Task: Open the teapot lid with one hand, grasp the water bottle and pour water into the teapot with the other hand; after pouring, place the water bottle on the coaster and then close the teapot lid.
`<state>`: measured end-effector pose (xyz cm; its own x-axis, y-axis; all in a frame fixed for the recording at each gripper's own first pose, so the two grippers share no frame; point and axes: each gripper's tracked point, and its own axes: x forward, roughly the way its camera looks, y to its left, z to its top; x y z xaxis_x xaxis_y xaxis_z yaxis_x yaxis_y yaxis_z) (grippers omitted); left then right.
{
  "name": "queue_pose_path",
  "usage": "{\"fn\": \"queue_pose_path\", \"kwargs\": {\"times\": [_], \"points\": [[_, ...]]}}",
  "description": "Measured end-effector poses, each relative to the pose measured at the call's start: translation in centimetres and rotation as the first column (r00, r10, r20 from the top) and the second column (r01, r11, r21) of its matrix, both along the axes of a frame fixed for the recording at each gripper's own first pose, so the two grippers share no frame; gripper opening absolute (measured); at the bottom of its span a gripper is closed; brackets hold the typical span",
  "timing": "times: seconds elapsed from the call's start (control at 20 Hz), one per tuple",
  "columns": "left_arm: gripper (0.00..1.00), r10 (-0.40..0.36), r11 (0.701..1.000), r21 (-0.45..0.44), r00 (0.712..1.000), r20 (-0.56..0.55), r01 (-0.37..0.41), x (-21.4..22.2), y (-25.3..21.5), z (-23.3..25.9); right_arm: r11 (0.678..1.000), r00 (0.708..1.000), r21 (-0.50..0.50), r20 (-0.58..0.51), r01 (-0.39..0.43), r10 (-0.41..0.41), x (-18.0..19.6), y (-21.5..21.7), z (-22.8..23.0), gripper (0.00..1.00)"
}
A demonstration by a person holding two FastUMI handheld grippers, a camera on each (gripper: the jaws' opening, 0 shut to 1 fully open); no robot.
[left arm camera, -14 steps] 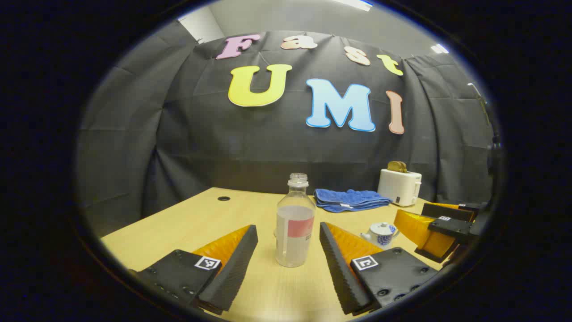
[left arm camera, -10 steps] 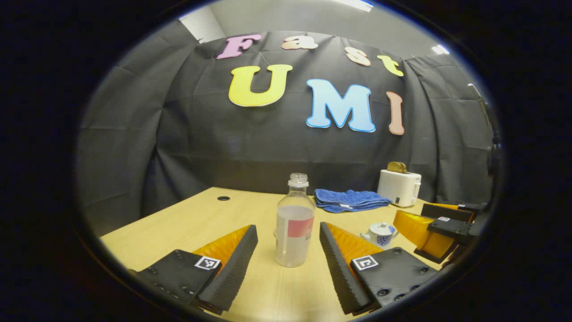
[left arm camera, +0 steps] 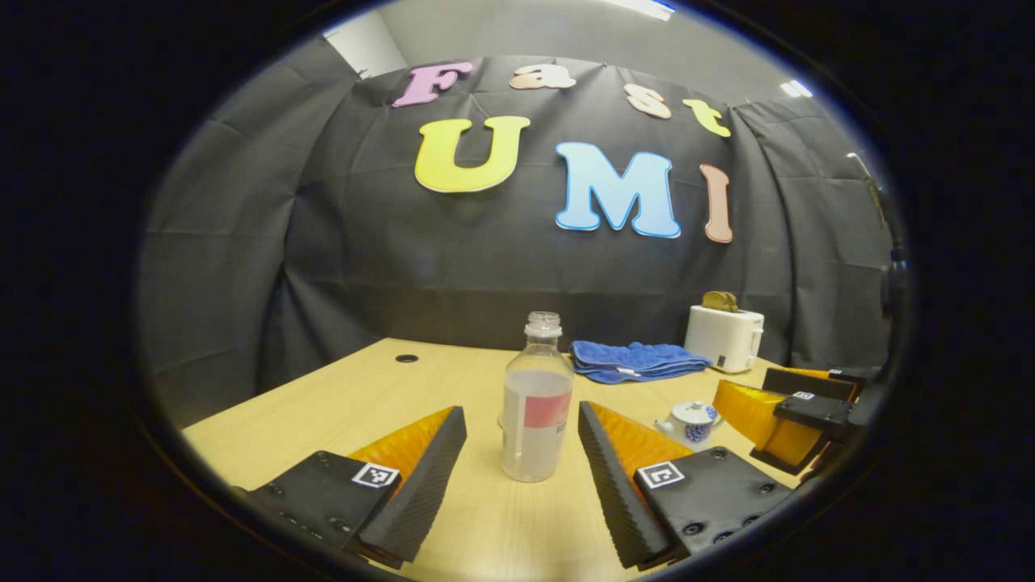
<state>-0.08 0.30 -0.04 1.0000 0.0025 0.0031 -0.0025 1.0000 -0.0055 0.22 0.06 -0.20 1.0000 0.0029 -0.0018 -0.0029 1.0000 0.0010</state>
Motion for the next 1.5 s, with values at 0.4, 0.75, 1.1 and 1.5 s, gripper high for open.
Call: {"fn": "queue_pose_path", "kwargs": {"times": [0.4,0.75,1.1,1.5], "points": [[0.92,0.01,1.0,0.0,1.0,0.0,-0.01,-0.1,0.5,0.0,1.0,1.0,-0.008,-0.01,0.008,-0.009,1.9,-0.4,-0.4,0.95],[0.92,0.027,1.0,0.005,1.0,0.002,-0.027,-0.2,1.4,0.1,0.999,0.999,-0.015,-0.038,0.029,-0.029,4.7,-1.1,-1.7,0.77],[0.92,0.033,0.999,0.001,0.999,-0.007,-0.033,0.1,1.6,-0.3,0.999,0.998,-0.037,-0.049,0.028,-0.03,6.7,-1.0,-2.5,0.49],[0.92,0.039,0.999,-0.002,0.999,-0.011,-0.039,0.3,1.9,-0.4,0.999,0.996,-0.047,-0.084,0.025,-0.029,7.9,-1.2,-4.1,0.31]]}}
